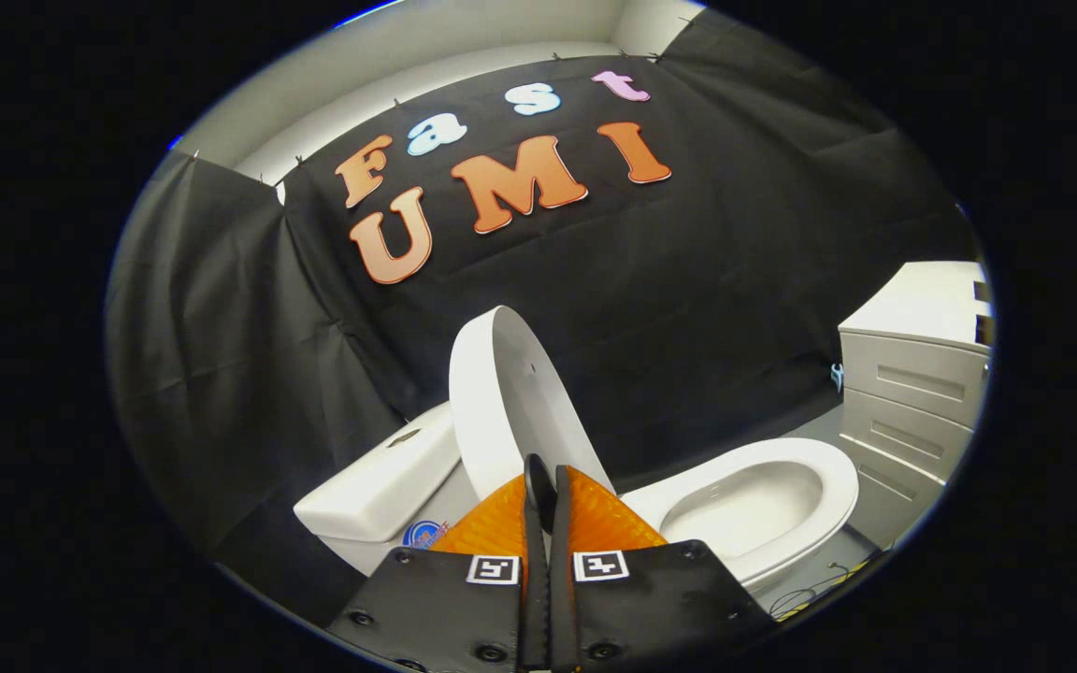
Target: Open the toilet lid.
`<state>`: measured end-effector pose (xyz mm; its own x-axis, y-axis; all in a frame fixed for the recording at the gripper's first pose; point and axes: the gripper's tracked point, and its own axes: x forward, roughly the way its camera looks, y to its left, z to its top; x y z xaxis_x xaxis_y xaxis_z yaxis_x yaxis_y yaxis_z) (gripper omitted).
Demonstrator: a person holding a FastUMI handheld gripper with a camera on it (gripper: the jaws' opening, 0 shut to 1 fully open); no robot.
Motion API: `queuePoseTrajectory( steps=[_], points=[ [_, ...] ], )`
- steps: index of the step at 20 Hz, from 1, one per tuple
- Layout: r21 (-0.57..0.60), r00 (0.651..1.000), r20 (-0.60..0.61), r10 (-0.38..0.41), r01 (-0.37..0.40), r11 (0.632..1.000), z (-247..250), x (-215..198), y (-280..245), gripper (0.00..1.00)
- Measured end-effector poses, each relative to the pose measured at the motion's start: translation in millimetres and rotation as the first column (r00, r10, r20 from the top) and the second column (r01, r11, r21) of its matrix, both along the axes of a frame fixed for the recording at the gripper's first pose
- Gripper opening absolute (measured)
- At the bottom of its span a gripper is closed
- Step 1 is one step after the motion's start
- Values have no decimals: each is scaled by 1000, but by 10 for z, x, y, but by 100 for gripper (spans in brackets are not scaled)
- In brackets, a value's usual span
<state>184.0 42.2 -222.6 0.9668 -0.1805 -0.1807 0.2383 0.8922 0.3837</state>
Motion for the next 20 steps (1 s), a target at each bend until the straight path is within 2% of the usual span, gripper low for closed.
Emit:
queuePoseTrajectory(
  steps=[10,20],
  points=[
    [-150,998,-41,39,-45,988,11,120,394,8],
    [-242,995,-74,63,-79,967,-38,205,703,8]
  ],
)
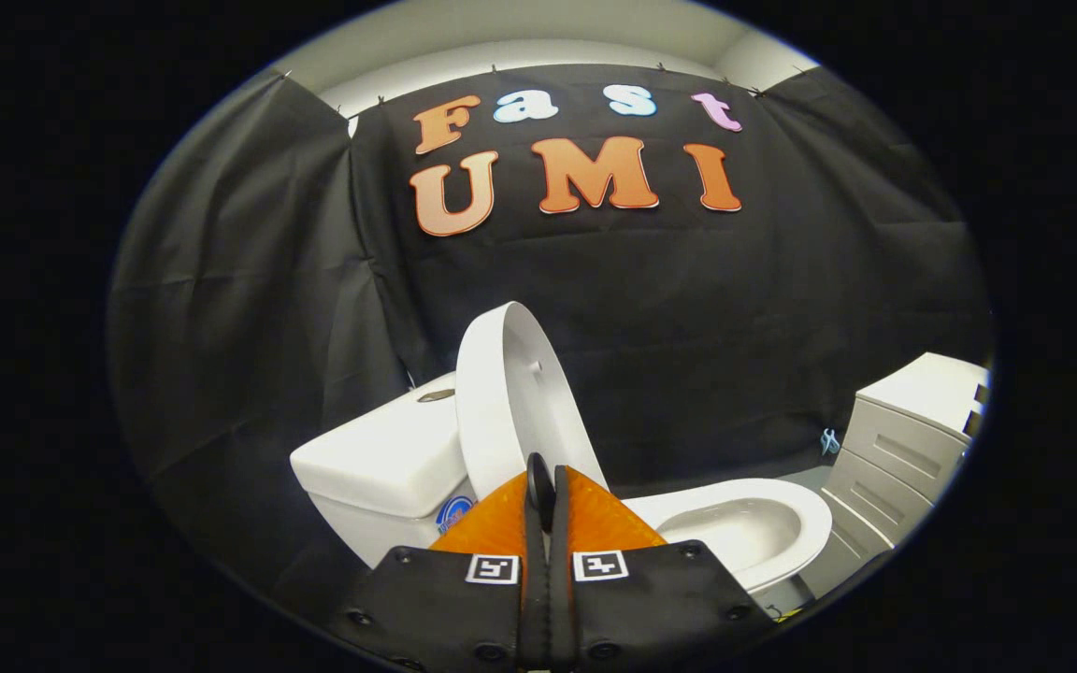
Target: Open the toilet lid.
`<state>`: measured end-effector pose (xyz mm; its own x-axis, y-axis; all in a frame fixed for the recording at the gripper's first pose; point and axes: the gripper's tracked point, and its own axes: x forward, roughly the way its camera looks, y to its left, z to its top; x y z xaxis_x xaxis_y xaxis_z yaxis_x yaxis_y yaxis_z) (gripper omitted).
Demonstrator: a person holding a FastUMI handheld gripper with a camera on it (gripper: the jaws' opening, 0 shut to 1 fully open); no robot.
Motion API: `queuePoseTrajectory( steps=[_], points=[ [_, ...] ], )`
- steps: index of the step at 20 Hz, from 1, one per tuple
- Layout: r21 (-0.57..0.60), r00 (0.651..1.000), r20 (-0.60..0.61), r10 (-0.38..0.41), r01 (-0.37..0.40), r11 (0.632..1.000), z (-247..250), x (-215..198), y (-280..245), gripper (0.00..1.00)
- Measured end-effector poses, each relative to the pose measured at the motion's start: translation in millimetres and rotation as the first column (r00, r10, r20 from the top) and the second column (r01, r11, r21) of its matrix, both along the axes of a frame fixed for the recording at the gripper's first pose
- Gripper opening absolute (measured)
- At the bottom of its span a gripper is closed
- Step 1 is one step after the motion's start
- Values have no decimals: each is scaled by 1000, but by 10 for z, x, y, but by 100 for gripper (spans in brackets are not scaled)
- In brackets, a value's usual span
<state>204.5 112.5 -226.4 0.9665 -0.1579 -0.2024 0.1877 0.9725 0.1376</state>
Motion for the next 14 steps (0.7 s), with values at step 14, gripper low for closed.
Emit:
queuePoseTrajectory(
  steps=[14],
  points=[
    [-8,999,-33,20,-20,1000,-82,62,218,20]
  ],
)
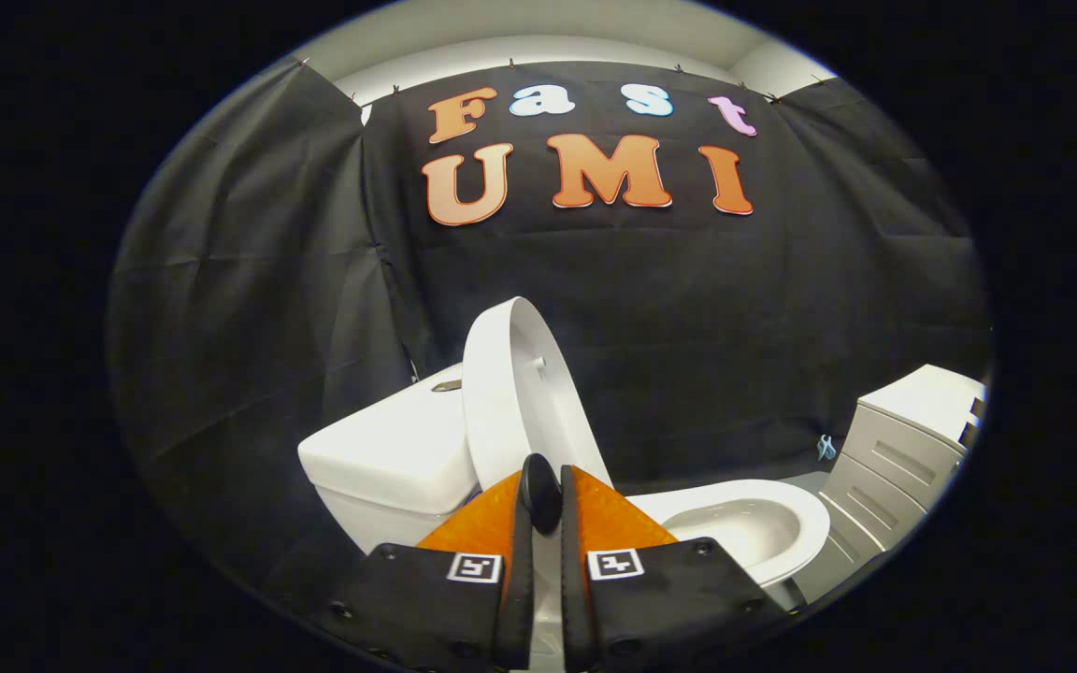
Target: Open the toilet lid.
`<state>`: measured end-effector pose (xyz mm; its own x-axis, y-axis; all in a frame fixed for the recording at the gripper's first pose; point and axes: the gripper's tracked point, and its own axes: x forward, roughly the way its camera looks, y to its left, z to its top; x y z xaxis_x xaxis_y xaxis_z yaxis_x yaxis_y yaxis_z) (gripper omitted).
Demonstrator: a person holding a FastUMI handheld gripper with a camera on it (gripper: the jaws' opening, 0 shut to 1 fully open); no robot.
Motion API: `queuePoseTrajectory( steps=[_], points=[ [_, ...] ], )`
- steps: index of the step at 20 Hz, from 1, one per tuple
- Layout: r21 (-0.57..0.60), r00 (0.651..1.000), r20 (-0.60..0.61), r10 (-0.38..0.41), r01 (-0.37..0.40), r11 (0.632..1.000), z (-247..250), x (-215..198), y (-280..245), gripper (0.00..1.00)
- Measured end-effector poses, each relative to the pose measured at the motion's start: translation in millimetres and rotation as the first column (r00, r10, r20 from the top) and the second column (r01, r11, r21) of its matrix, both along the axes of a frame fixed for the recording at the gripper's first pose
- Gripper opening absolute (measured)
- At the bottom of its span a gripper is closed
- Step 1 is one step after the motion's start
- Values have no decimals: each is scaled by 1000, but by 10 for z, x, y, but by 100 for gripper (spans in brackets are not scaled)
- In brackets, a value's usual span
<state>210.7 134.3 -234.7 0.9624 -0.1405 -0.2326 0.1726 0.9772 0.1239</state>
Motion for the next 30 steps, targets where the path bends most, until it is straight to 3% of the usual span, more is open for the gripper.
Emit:
queuePoseTrajectory(
  steps=[5,7,8,13,22,30],
  points=[
    [40,999,13,43,-44,998,158,1,51,45],
    [25,998,24,53,-53,998,263,-16,26,60],
    [19,998,23,58,-59,998,300,-24,18,73],
    [4,995,63,79,-80,997,703,-145,-66,94],
    [-83,984,142,110,-99,992,1844,-453,-525,99],
    [-58,951,271,150,-139,989,3040,-952,-693,99]
  ],
)
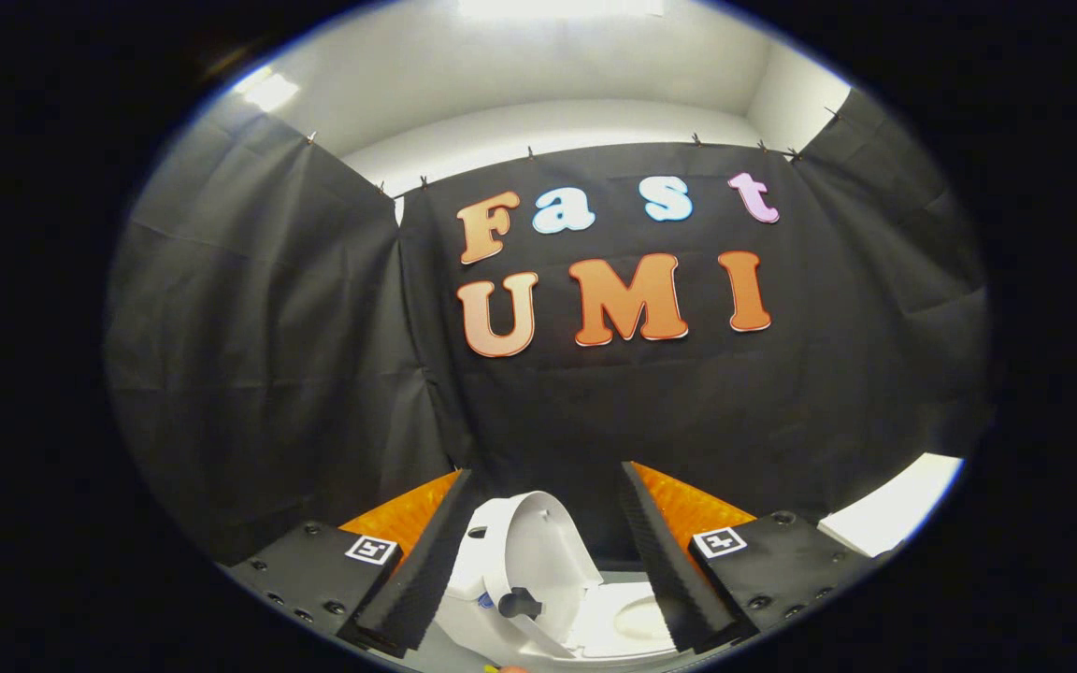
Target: Open the toilet lid.
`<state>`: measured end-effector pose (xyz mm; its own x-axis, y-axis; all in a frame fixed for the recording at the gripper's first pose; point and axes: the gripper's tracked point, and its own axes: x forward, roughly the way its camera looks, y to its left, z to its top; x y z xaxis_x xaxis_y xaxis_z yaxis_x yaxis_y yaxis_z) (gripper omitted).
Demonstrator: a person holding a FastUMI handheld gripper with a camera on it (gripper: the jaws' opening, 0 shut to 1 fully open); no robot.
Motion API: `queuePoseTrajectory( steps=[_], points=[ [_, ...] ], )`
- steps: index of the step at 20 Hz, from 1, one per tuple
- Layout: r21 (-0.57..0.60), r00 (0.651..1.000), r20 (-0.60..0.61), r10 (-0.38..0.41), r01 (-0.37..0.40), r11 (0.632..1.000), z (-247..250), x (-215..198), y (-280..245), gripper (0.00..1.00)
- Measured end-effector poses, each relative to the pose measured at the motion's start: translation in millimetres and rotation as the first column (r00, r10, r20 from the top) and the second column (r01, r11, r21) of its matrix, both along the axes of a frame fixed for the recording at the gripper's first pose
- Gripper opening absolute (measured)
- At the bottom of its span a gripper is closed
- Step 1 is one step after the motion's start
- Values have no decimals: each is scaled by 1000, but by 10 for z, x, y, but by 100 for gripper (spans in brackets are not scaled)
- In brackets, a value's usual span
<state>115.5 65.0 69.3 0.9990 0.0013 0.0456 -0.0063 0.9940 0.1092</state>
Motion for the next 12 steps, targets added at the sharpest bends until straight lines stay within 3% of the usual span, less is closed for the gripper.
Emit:
queuePoseTrajectory(
  steps=[4,12],
  points=[
    [-9,999,43,26,-25,1000,323,-240,-29,99],
    [23,1000,8,30,-30,999,234,-400,22,99]
  ],
)
